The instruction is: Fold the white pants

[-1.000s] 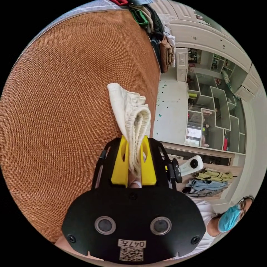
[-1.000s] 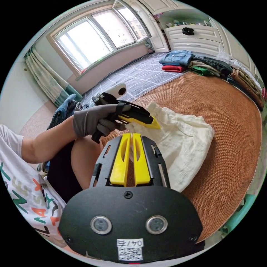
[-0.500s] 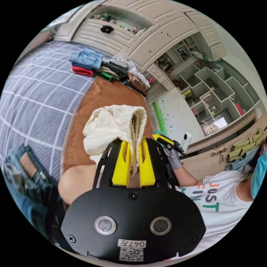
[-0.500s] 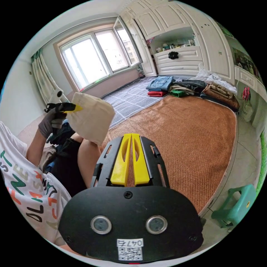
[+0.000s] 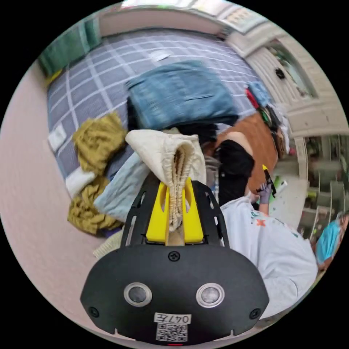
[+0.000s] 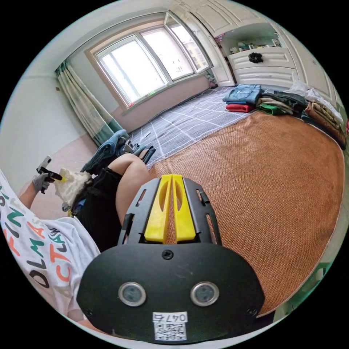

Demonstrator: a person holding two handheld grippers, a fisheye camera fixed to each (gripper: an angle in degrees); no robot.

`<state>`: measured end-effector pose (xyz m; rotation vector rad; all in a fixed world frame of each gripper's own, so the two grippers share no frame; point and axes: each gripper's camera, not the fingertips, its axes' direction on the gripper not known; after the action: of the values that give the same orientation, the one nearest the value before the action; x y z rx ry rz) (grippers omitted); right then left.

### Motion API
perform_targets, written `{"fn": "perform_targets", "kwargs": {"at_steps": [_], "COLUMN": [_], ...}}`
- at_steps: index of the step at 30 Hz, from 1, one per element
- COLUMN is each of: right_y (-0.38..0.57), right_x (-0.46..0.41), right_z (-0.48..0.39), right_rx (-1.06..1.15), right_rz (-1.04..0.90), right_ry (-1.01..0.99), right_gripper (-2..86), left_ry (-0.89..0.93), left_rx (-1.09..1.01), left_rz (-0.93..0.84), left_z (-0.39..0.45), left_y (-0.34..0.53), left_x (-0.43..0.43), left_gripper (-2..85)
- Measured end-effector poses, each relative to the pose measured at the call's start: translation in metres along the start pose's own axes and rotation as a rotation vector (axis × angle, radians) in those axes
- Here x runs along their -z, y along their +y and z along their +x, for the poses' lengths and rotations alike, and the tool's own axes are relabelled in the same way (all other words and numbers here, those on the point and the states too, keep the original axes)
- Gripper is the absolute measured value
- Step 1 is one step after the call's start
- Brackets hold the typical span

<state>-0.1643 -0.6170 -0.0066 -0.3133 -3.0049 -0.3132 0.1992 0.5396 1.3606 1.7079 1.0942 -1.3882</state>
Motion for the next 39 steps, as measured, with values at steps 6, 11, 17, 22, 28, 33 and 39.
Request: {"fn": "perform_targets", "kwargs": {"at_steps": [6,11,17,22,28,33,39], "right_y": [-0.010,-0.012,-0.008,-0.013,-0.030,-0.025,-0.019], "right_x": [-0.018,-0.018,-0.025,-0.020,-0.021,-0.018,0.002], "right_z": [-0.013,-0.007,-0.001,-0.003,-0.017,-0.013,-0.003], "right_rx": [0.086,0.045,0.017,0.028,0.093,0.041,-0.054], "right_rz": [-0.093,-0.077,-0.101,-0.064,-0.001,-0.036,-0.075], "right_ry": [-0.025,-0.047,-0.044,0.081,0.214,0.212,0.343], "right_gripper": [-1.2,-1.2,-1.2,-0.8,-0.1,-0.3,-0.2], "left_ry": [0.246,0.223,0.066,-0.162,-0.206,0.161,0.442], "left_rx": [0.131,0.097,0.240,-0.215,-0.683,-1.161,-1.417], "left_rz": [0.059,0.017,0.368,0.893,1.026,0.694,0.599], "left_z": [-0.096,-0.093,-0.086,0.085,0.369,0.576,0.792], "left_y": [0.040,0.038,0.093,0.124,0.027,-0.077,-0.135], "left_x": [-0.019,-0.002,0.099,0.210,0.132,-0.031,-0.157], "left_gripper": [5.6,8.1,12.0,3.0,-0.8,-0.9,-0.9]}}
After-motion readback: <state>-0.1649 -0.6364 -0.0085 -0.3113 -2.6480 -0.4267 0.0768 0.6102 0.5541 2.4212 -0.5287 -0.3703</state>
